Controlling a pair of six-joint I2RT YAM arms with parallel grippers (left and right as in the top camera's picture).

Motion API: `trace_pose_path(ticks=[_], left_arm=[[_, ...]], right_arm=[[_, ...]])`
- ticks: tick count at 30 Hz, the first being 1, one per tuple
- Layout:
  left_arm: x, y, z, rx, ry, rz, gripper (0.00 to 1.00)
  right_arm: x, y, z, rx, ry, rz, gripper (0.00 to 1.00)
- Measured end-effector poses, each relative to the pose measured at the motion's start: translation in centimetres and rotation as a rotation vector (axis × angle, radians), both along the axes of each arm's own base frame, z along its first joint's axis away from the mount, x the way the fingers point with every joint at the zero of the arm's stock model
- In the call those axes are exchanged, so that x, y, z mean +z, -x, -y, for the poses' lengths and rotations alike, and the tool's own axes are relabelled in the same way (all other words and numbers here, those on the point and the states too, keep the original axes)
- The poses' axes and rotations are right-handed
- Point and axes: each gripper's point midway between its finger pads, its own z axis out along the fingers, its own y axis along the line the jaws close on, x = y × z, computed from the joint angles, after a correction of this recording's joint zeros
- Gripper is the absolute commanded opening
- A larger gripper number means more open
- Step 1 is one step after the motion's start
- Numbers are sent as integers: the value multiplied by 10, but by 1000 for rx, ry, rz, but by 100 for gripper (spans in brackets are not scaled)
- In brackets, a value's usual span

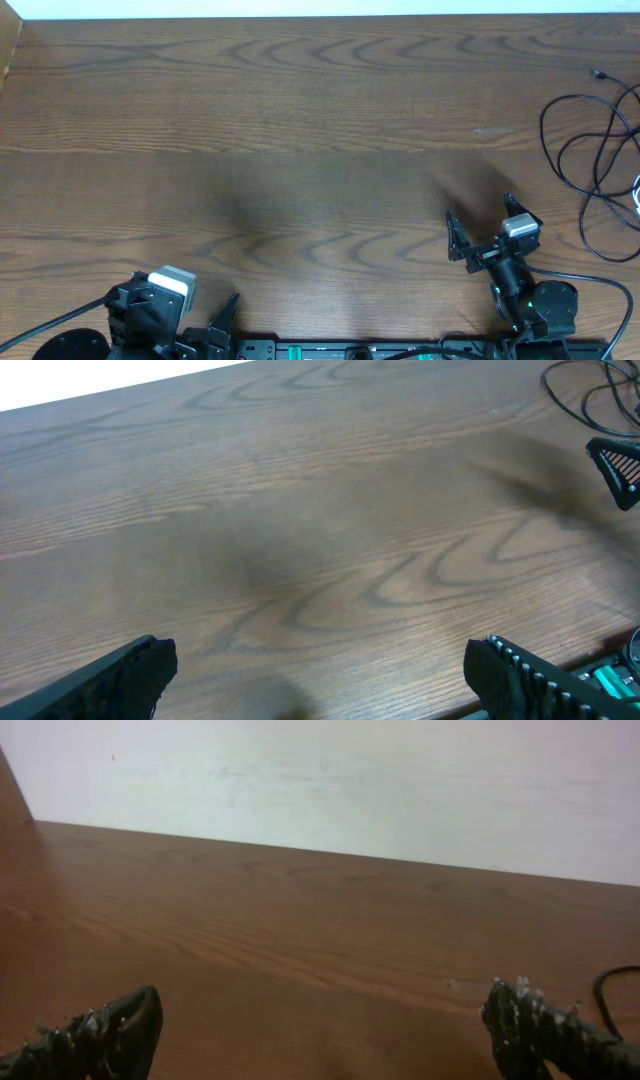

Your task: Untangle cables

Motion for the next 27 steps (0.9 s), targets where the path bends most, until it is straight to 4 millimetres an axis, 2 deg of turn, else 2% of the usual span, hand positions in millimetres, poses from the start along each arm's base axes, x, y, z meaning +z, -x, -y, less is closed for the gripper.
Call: trace_pose_path(ticks=[7,13,17,27], left_arm=[[0,0,0,0,0,0,98],[0,0,0,0,0,0,98],[0,0,0,0,0,0,98],[0,-1,-3,16,-11,2,98]], right_arm=[[-1,-1,4,-25,2,-3,99],[-4,-8,40,-235,15,-12,99],[-3,-8,52,-309,20,-11,99],[-3,-8,58,-342,21,-8,99]])
